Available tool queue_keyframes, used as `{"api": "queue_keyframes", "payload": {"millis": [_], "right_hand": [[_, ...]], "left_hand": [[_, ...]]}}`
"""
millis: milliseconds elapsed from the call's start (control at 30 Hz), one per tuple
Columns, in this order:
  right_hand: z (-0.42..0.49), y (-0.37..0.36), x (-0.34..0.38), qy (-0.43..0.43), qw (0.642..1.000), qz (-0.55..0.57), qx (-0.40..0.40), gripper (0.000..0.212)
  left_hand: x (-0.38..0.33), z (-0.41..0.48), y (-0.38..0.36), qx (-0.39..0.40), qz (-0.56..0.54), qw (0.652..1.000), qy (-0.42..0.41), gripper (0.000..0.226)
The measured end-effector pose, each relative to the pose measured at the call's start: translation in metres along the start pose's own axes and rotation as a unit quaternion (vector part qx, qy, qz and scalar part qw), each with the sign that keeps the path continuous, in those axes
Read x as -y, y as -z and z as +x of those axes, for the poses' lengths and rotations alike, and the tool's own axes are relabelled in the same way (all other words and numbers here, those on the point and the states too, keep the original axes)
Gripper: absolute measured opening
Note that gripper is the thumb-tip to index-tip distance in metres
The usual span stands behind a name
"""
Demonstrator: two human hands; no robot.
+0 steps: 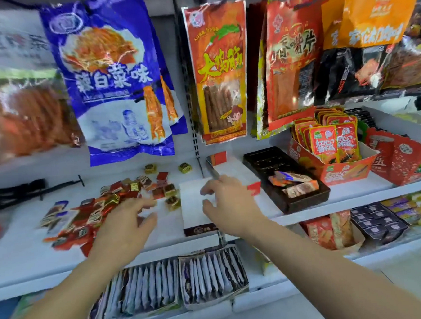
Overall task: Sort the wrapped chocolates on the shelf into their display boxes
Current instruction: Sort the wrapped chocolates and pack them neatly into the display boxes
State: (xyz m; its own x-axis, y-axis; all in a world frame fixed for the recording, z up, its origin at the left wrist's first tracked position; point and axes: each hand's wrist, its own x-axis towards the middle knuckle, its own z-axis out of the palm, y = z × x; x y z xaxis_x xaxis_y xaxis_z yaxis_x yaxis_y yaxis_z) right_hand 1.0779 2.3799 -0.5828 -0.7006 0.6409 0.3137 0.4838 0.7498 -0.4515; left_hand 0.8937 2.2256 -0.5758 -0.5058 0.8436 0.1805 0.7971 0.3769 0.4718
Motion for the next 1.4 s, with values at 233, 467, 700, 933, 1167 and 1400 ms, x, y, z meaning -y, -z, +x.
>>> {"api": "queue_keyframes", "payload": {"millis": [233,467,700,933,1167,1400], "right_hand": [[0.051,-0.061,0.057,0.041,0.994,-0.03,0.095,0.039],[0.105,-0.1,0.068,0.064,0.987,-0.097,0.112,0.046],[0.144,-0.136,0.075,0.037,0.981,-0.106,0.155,0.044],[0.147,-0.141,0.065,-0.002,0.984,-0.137,0.112,0.04],[0.147,-0.143,0.067,-0.038,0.996,-0.052,0.06,0.028],[0.131,-0.123,0.071,-0.062,0.99,0.12,-0.037,0.024]], "left_hand": [[0.08,-0.006,0.02,-0.002,0.14,0.99,0.027,0.065],[0.132,-0.011,0.015,0.045,0.139,0.989,0.032,0.053],[0.141,-0.008,0.013,0.044,0.123,0.991,0.018,0.058],[0.166,-0.011,0.033,-0.104,0.082,0.989,0.059,0.042],[0.193,-0.02,0.042,-0.108,0.053,0.981,0.152,0.032],[0.196,-0.018,0.046,-0.158,-0.06,0.963,0.209,0.011]]}}
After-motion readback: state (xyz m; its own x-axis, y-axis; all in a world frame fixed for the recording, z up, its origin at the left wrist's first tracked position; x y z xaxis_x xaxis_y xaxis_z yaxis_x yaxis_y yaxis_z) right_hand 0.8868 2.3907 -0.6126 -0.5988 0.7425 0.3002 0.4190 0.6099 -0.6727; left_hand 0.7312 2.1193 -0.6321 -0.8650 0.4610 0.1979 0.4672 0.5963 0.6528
